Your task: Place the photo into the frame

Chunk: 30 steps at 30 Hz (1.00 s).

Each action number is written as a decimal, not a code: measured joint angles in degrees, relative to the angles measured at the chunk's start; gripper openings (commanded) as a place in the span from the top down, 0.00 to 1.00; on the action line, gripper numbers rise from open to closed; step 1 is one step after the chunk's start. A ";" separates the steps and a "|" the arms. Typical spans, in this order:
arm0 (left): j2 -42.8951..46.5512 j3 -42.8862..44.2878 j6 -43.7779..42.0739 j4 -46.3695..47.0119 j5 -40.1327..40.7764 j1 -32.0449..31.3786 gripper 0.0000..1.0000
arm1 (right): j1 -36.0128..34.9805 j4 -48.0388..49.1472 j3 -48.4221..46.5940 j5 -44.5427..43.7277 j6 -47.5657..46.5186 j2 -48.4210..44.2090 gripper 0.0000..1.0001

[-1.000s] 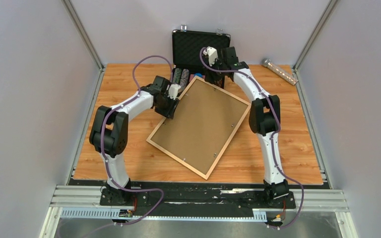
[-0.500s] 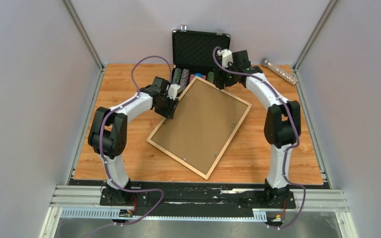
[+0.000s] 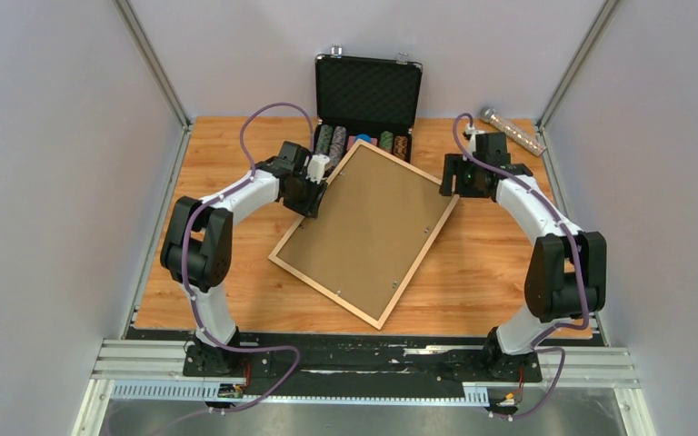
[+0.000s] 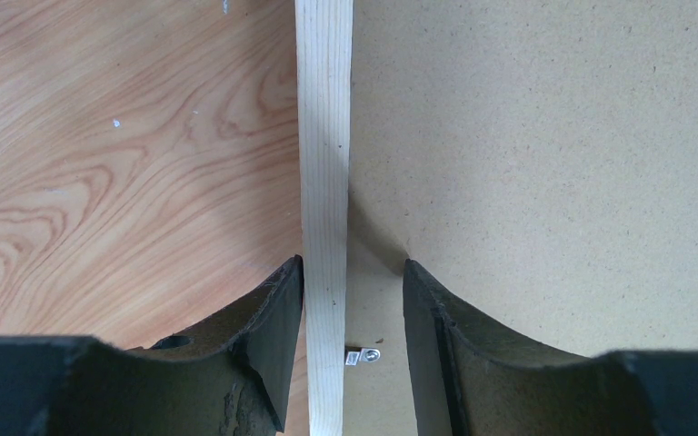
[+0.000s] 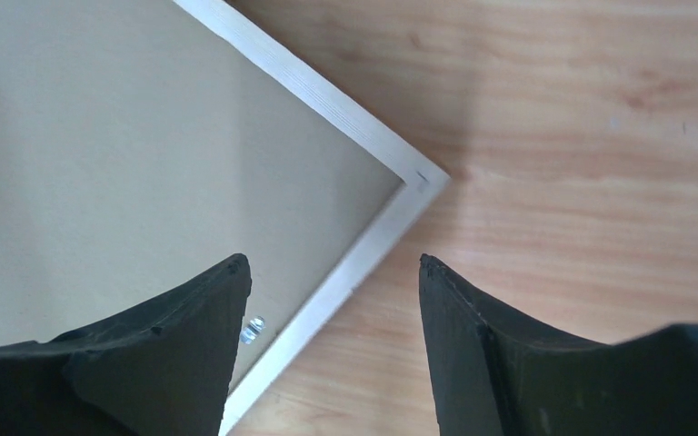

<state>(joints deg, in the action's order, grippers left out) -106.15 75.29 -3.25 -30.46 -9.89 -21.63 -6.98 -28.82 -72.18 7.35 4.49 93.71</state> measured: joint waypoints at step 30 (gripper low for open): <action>0.31 -0.57 0.20 0.57 0.09 0.00 0.49 | 8.79 6.88 10.84 14.10 10.38 5.70 0.47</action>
<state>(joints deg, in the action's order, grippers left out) -105.84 74.72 -3.05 -29.89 -9.80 -21.63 1.80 -21.93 -61.34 21.45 14.87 99.42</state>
